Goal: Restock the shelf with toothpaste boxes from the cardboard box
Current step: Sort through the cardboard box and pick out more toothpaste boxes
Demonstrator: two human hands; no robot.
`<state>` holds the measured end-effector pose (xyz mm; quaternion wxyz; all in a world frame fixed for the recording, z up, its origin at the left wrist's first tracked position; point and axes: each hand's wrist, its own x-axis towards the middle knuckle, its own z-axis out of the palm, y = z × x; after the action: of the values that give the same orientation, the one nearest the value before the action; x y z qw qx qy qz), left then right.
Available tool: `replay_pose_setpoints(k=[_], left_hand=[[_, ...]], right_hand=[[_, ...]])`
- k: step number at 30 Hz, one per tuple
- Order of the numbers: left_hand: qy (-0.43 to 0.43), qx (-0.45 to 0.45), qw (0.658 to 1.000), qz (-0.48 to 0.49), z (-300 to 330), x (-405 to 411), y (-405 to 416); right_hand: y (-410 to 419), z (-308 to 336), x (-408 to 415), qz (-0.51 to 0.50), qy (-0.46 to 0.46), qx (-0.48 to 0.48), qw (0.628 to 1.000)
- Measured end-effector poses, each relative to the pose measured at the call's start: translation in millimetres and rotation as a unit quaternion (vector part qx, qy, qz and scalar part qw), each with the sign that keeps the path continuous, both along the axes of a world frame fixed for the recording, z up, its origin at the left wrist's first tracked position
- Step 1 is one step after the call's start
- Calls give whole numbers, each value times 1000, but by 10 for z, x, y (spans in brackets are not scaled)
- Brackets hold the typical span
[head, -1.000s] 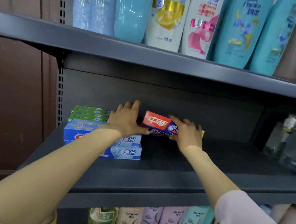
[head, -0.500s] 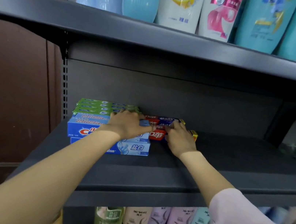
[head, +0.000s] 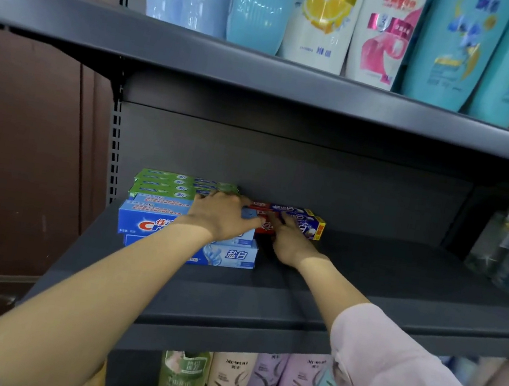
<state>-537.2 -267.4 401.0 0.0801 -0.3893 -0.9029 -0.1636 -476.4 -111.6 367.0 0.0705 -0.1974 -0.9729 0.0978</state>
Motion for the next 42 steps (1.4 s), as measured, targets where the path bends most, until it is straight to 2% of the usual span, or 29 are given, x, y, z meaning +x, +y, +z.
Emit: replay_pose_setpoints(k=[4,7,10,13,17,21,25,28,33,42], left_hand=[[48,59,997,-5,99,187,-63],[67,83,994,-21,140,464,-91],[35,134,987,-78,21,819,-72],[-25,137,980,-141,-217,1266,41],[-106,106,966,-210,-695,1921,328],[-157,54,946,-279,-1296,2593,759],[-183,-27,928,-324,-2020,3147,1219],[-218,-92,918,-320,-2633,3451,1603],[-268,-181,898,-297,-3677,3688,2137],[-300,-265,862,-311,-5359,3781,2775]], right_hand=[[-105,123,299,-7,126,-31,992],[-215,184,725,-26,189,-11,982],[-357,132,1305,-51,180,14,982],[-423,-38,1926,-110,138,21,984],[-351,-574,2756,-220,68,-7,973],[-253,-1247,3547,-312,-12,-75,947],[-68,-1928,4275,-408,-55,-114,904],[191,-2518,4633,-450,-72,-151,877],[595,-3468,4880,-486,-97,-205,844],[1160,-4993,4713,-488,-109,-324,803]])
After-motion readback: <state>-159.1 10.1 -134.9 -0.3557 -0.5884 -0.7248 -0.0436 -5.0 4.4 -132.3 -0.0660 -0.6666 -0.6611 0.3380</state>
